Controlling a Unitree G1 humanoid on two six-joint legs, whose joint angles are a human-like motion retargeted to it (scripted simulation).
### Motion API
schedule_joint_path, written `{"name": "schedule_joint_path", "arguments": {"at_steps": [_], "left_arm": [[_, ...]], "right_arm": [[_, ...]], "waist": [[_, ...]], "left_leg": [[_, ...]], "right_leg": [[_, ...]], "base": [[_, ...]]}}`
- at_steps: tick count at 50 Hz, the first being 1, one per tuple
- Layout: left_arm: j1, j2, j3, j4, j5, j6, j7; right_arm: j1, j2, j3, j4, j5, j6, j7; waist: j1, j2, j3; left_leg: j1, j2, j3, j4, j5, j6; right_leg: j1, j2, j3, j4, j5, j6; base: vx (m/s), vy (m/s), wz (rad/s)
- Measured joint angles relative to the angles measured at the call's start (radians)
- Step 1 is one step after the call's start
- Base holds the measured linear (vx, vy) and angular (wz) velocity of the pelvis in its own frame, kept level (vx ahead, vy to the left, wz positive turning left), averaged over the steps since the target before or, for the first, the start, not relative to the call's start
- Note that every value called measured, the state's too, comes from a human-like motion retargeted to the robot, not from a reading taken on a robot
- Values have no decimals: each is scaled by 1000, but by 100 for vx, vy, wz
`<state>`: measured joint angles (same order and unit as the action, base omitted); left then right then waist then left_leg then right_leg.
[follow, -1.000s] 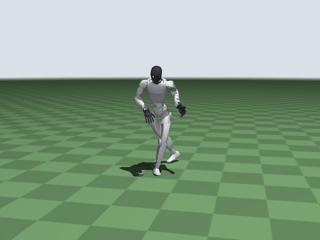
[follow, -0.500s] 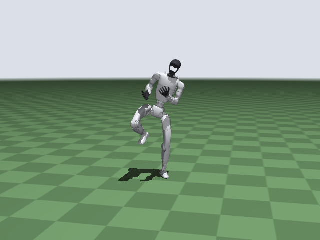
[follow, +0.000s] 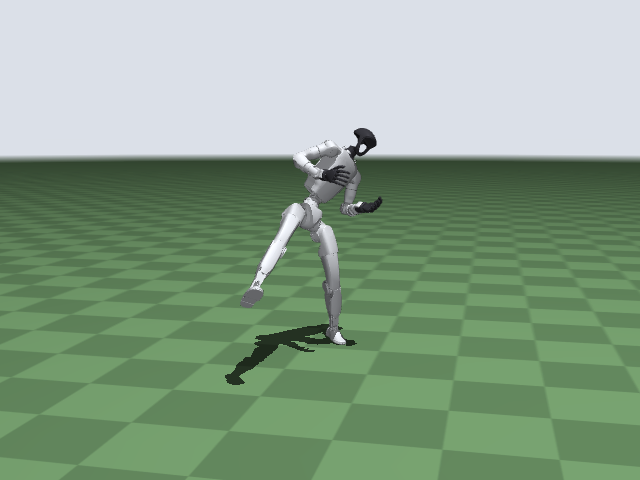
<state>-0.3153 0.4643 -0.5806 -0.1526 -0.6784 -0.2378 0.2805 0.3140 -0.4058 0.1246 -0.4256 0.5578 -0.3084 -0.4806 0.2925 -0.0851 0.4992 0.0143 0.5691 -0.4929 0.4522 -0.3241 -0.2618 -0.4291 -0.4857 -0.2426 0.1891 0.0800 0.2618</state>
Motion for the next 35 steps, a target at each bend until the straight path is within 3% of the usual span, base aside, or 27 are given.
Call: {"name": "schedule_joint_path", "arguments": {"at_steps": [2,3,5,7,9,10,11,13,15,19,23,25,27,28,30,35], "left_arm": [[118,-84,35,6,-290,-93,30],[148,-71,71,29,-247,-82,15],[203,-153,108,30,-478,-182,44],[249,-156,173,62,-431,-211,71],[315,-124,253,86,-255,-191,127],[357,-100,296,92,-138,-156,159],[397,-87,331,85,-130,-153,175],[490,-59,406,52,-125,-155,194],[586,-40,490,7,-105,-164,200],[763,-72,699,-133,44,-153,232],[840,-95,851,-318,187,-111,259],[792,-49,899,-405,252,-103,311],[694,41,934,-464,361,-86,315],[634,95,939,-491,398,-63,332],[485,214,924,-531,492,-63,317],[-15,495,704,-571,730,3,283]], "right_arm": [[17,-27,7,-3,-153,37,-75],[-2,-43,-1,1,-219,59,-71],[-41,-52,-43,6,-365,92,-127],[-78,-54,-113,-4,-510,121,-203],[-121,-46,-178,-35,-594,135,-264],[-147,-38,-200,-58,-614,138,-285],[-177,-29,-201,-83,-620,135,-298],[-237,-15,-174,-130,-648,133,-306],[-282,-15,-127,-155,-706,136,-264],[-305,-23,-49,-142,-857,144,-168],[-241,-36,0,-193,-783,116,-97],[-229,-24,42,-179,-733,153,-171],[-212,-48,53,-188,-698,108,-95],[-198,-57,61,-176,-678,151,-143],[-225,-86,84,-175,-676,87,-20],[-231,-202,34,-149,-648,65,24]], "waist": [[15,-61,21],[39,-86,21],[106,-134,21],[166,-190,21],[224,-238,21],[252,-254,21],[282,-249,21],[324,-230,21],[339,-202,21],[309,-117,21],[188,2,21],[111,41,21],[32,75,21],[-7,88,21],[-95,104,21],[-358,181,-6]], "left_leg": [[-73,-130,-81,59,-10,4],[-106,-144,-98,52,-16,6],[-184,-187,-134,38,-37,28],[-245,-259,-157,18,-62,79],[-289,-341,-162,4,-86,151],[-307,-376,-159,-1,-97,187],[-316,-386,-149,-4,-104,207],[-327,-389,-134,-10,-110,219],[-327,-377,-116,-20,-98,208],[-268,-286,-2,-94,-41,189],[-209,-220,105,-154,4,170],[-194,-211,141,-174,28,148],[-192,-212,190,-173,49,130],[-189,-215,228,-170,58,120],[-194,-208,330,-165,83,107],[-131,-185,646,-135,116,102]], "right_leg": [[172,-66,-127,-40,-37,-23],[210,-46,-201,-44,-55,-52],[268,6,-279,-77,-56,-82],[298,60,-222,-100,3,-96],[315,103,-162,-96,70,-108],[326,122,-169,-89,82,-124],[347,133,-268,-90,30,-165],[387,152,-451,-115,-76,-223],[380,149,-474,-106,-137,-227],[228,131,-279,133,-176,-185],[78,111,-221,367,-159,-154],[39,107,-209,407,-188,-150],[21,114,-202,392,-235,-168],[13,117,-193,379,-257,-180],[-17,140,-166,336,-278,-208],[-39,197,-73,237,-271,-176]], "base": [[21,-27,181],[15,-41,114],[14,-50,83],[14,-49,97],[10,-40,79],[6,-35,36],[4,-35,9],[2,-38,-15],[0,-39,-35],[-2,-34,-92],[-3,-28,-89],[-3,-31,-71],[-4,-31,-80],[-5,-28,-96],[-6,-24,-113],[3,-13,-132]]}}
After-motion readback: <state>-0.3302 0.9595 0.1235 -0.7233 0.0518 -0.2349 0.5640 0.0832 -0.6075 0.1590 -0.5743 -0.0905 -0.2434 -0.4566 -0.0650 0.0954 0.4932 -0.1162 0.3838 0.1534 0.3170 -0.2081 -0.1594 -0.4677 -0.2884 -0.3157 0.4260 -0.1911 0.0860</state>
